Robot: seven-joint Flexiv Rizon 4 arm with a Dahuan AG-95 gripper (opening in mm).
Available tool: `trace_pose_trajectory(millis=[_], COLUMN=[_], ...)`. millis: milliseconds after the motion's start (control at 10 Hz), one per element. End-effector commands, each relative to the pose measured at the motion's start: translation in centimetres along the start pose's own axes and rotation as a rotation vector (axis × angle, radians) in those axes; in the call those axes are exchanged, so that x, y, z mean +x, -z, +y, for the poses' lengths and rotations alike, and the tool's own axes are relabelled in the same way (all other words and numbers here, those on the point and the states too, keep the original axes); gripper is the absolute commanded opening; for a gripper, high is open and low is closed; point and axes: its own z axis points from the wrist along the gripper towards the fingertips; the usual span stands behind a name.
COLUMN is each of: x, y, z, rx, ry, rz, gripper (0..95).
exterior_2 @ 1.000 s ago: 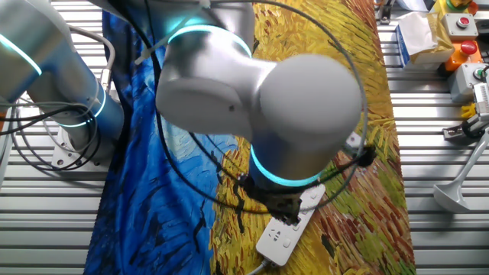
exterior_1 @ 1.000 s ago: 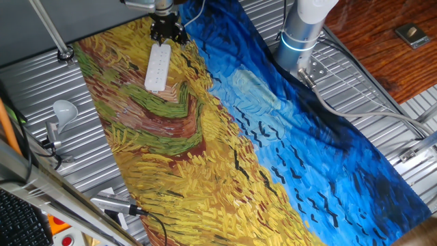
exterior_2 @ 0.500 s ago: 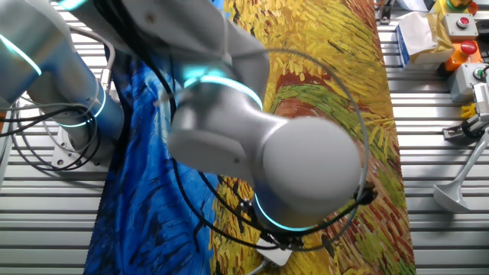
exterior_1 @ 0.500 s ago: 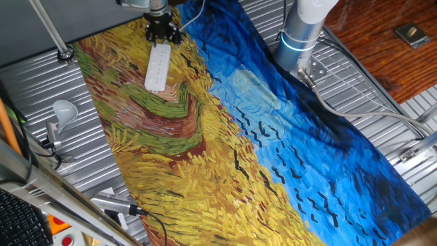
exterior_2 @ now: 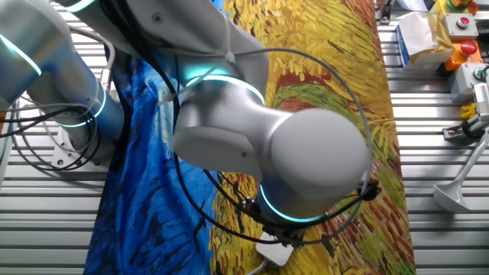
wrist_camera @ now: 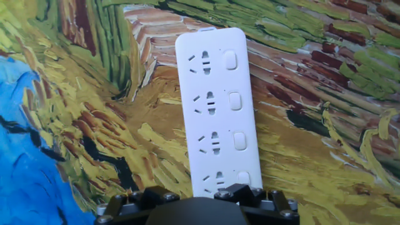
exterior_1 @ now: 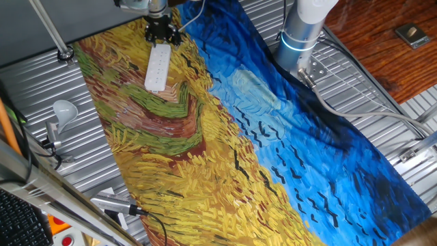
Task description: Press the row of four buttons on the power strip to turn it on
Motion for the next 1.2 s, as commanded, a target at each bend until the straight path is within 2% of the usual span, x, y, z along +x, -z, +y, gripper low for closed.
trace_pose_trajectory(millis=[100,400,700,800,1200], x=[0.0,0.0,-0.1,-0.2,-0.3], y=[-0.2,-1.6,-2.5,-2.7,-3.0], z=[-0.1,-0.4,-0.7,-0.7,-0.6], rx=[0.0,0.002,0.011,0.01,0.019], ry=[0.011,0.02,0.018,0.018,0.022], rz=[-0.026,-0.043,-0.048,-0.049,-0.048], gripper=[76.0,76.0,76.0,95.0,95.0])
